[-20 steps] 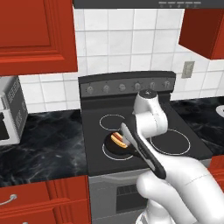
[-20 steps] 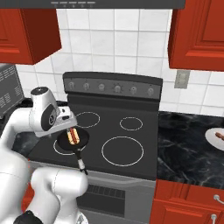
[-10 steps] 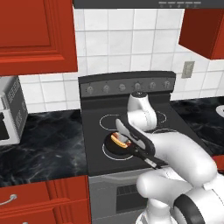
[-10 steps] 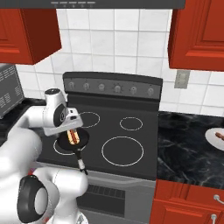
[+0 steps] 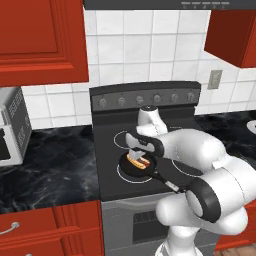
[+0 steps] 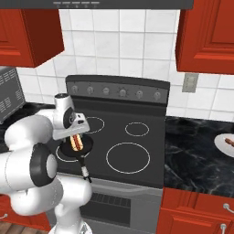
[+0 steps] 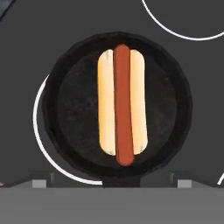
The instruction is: Place the cold items (apple and banana) from the fridge in one tupperware on the dining counter. Place the warm items (hot dog and kebab skewer) in the stove area in another tupperware.
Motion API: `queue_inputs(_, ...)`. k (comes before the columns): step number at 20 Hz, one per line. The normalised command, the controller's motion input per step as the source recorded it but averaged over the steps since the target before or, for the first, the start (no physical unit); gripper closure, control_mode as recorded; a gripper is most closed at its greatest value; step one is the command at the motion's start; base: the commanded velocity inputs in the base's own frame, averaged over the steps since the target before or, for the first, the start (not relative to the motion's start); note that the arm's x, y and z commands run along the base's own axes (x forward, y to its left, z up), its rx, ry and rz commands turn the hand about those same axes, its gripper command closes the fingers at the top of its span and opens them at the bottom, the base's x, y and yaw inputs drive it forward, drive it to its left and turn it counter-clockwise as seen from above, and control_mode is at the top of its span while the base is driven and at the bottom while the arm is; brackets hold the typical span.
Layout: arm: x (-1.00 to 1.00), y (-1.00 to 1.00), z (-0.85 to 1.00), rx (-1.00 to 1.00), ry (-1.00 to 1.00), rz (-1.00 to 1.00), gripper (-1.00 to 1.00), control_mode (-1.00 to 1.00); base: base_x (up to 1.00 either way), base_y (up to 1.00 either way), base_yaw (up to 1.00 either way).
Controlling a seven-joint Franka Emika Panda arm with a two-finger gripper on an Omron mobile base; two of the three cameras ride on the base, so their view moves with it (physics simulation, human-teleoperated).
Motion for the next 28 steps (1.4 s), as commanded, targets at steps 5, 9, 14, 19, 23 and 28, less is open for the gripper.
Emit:
queue_inputs(5, 0.32, 0.01, -0.36, -0.01, 0.01, 0.0, -1.0, -1.0, 0.0, 0.0, 0.0)
queue_inputs(9, 0.27, 0.0, -0.32, 0.0, 0.02, 0.0, -1.0, -1.0, 0.0, 0.0, 0.0)
queue_inputs(14, 0.21, 0.02, -0.32, 0.0, 0.03, 0.0, -1.0, -1.0, 0.0, 0.0, 0.0)
queue_inputs(19, 0.2, 0.06, -0.33, -0.02, 0.03, 0.0, -1.0, -1.0, 0.0, 0.0, 0.0)
queue_inputs(23, 0.22, 0.02, -0.31, 0.0, 0.03, 0.0, -1.0, -1.0, 0.0, 0.0, 0.0)
queue_inputs(28, 0.13, 0.06, -0.35, -0.03, 0.05, 0.0, 1.0, -1.0, 0.0, 0.0, 0.0)
